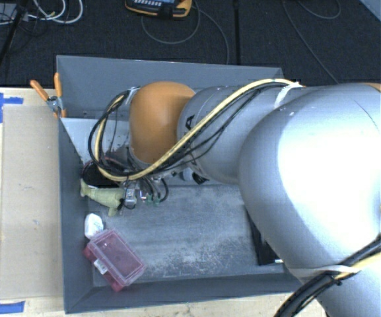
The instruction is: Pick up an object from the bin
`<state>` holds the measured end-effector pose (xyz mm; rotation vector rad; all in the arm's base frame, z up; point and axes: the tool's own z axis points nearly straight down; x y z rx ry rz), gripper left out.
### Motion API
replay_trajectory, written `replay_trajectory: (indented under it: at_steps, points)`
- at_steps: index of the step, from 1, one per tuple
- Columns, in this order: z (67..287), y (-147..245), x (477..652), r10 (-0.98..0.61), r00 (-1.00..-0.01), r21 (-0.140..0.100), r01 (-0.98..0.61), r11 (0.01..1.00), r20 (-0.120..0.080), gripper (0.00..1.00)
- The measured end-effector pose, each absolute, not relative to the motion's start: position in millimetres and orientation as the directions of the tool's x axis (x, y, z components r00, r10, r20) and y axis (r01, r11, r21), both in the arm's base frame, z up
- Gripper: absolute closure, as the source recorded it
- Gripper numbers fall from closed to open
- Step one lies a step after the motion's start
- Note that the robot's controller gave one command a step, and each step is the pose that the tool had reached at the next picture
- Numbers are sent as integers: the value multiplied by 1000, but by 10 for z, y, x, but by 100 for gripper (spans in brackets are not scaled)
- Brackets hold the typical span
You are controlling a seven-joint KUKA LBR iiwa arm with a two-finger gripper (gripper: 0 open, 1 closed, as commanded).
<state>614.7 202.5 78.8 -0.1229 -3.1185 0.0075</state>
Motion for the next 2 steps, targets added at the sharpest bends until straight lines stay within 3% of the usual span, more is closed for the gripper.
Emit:
replay_trajectory:
  at_steps: [1, 2]
  points:
    - [749, 2028, 6150, 79, -997, -6, 79, 997, 21, 100]
    - [969, 2067, 6049, -319, -947, 3, -319, 948, 21, 100]
